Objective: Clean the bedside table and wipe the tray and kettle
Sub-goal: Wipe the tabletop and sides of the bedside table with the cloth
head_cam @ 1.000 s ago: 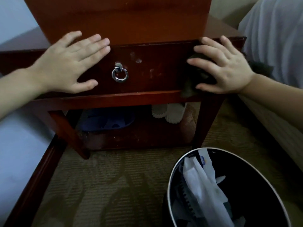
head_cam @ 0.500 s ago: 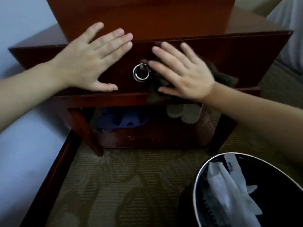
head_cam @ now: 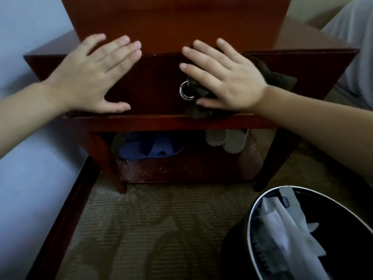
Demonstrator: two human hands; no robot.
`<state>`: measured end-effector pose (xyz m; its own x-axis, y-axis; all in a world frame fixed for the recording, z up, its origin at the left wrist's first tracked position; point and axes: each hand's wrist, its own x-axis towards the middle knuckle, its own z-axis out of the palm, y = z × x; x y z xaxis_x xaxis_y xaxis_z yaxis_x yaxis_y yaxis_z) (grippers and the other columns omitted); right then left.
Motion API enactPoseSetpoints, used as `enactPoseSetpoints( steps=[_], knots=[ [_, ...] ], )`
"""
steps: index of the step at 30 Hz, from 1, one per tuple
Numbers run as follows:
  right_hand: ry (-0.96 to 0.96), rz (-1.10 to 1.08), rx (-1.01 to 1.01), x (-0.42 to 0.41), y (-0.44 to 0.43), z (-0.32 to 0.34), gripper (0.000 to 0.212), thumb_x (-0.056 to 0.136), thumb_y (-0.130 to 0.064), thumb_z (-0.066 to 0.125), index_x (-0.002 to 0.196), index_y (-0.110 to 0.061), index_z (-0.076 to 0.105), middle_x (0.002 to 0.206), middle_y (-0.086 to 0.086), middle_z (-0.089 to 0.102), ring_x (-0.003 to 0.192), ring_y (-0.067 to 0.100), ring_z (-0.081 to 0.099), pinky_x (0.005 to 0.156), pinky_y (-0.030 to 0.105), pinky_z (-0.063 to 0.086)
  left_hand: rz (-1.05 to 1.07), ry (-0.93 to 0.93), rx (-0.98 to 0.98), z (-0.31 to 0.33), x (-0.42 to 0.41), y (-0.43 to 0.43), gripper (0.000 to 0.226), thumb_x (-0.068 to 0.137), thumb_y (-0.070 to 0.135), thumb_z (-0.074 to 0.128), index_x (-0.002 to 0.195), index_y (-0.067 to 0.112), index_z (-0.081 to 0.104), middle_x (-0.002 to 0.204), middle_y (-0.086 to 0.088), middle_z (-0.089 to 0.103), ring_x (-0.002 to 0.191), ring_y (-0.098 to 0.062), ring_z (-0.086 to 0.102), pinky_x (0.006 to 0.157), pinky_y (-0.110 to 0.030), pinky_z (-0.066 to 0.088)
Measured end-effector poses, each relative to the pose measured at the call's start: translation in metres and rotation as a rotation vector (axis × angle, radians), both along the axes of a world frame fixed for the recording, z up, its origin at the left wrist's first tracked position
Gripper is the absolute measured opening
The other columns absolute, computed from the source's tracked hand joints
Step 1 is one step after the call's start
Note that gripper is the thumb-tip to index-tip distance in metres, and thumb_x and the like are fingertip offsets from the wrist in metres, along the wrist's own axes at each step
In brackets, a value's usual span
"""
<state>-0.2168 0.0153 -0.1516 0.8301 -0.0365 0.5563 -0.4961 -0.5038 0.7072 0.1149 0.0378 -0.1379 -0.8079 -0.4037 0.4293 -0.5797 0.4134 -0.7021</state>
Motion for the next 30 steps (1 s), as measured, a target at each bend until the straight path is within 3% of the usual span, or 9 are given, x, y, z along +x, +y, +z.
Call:
enactPoseSetpoints(
  steps=[7, 11, 15, 21, 23, 26, 28, 30],
  knots=[
    [0.052, -0.097, -0.016, -0.1, 0.0, -0.008, 0.066, 0.094, -0.04, 0.05, 0.145, -0.007, 0.026, 0.154, 0.014, 0.021, 0.143, 0.024, 0.017, 0.114, 0.04, 0.013, -0.005, -0.044, 0.002, -0.001, 0.002, 0.007, 0.087, 0.089, 0.061, 0.03, 0.151, 0.005, 0.008, 0.16, -0.001, -0.01, 0.147, -0.016, -0.006, 0.117, -0.044, -0.002],
    [-0.129, -0.086, -0.008, -0.047, 0.003, -0.014, 0.06, 0.093, -0.039, 0.051, 0.141, -0.008, 0.034, 0.142, 0.017, 0.042, 0.132, 0.03, 0.039, 0.112, 0.04, 0.016, 0.008, -0.006, 0.102, -0.001, -0.002, 0.01, 0.089, 0.085, 0.062, 0.032, 0.151, 0.008, 0.003, 0.159, 0.004, -0.015, 0.146, -0.012, -0.009, 0.117, -0.037, 0.0],
    [-0.181, -0.014, 0.0, -0.006, 0.005, -0.017, 0.052, 0.092, -0.031, 0.054, 0.136, -0.006, 0.041, 0.138, 0.02, 0.048, 0.127, 0.034, 0.046, 0.107, 0.041, 0.026, 0.043, 0.01, 0.141, 0.002, -0.008, 0.016, 0.085, 0.088, 0.061, 0.029, 0.151, 0.009, 0.003, 0.158, 0.005, -0.015, 0.146, -0.011, -0.009, 0.118, -0.037, 0.001],
    [-0.164, -0.062, 0.146, -0.095, 0.011, 0.003, 0.044, 0.092, -0.018, 0.055, 0.132, -0.002, 0.043, 0.131, 0.026, 0.051, 0.118, 0.038, 0.05, 0.099, 0.043, 0.036, -0.085, -0.027, 0.204, 0.027, -0.069, 0.009, 0.076, 0.094, 0.058, 0.024, 0.151, 0.013, 0.003, 0.158, 0.006, -0.01, 0.145, -0.009, -0.006, 0.118, -0.037, 0.006],
    [-0.222, -0.086, 0.256, -0.124, 0.015, 0.012, 0.046, 0.089, -0.01, 0.055, 0.131, 0.002, 0.041, 0.128, 0.028, 0.05, 0.115, 0.04, 0.049, 0.097, 0.043, 0.039, -0.127, 0.0, 0.241, 0.04, -0.109, 0.0, 0.076, 0.093, 0.055, 0.03, 0.151, 0.012, 0.009, 0.158, 0.0, 0.002, 0.146, -0.013, 0.002, 0.117, -0.037, 0.012],
    [-0.492, -0.107, 0.48, -0.153, 0.026, 0.027, 0.044, 0.089, -0.006, 0.046, 0.132, 0.002, 0.038, 0.127, 0.027, 0.049, 0.119, 0.032, 0.044, 0.103, 0.028, 0.033, -0.131, 0.196, 0.443, 0.056, -0.169, -0.013, 0.074, 0.09, 0.052, 0.034, 0.15, 0.013, 0.018, 0.156, -0.008, 0.021, 0.142, -0.019, 0.021, 0.112, -0.039, 0.023],
    [-0.719, -0.094, 0.637, -0.168, 0.028, 0.043, 0.042, 0.089, -0.006, 0.041, 0.131, 0.002, 0.041, 0.125, 0.023, 0.05, 0.116, 0.017, 0.041, 0.1, 0.006, 0.025, -0.068, 0.42, 0.681, 0.065, -0.207, -0.025, 0.073, 0.089, 0.058, 0.027, 0.151, 0.021, 0.016, 0.159, 0.0, 0.016, 0.143, -0.012, 0.016, 0.113, -0.035, 0.019],
    [-0.897, -0.07, 0.725, -0.183, 0.022, 0.06, 0.038, 0.092, -0.007, 0.041, 0.13, -0.001, 0.043, 0.121, 0.011, 0.052, 0.11, 0.002, 0.042, 0.092, -0.001, 0.025, 0.025, 0.502, 0.805, 0.072, -0.244, -0.043, 0.071, 0.088, 0.06, 0.023, 0.151, 0.027, 0.014, 0.16, 0.006, 0.01, 0.146, -0.011, 0.009, 0.115, -0.033, 0.012]
  ],
)
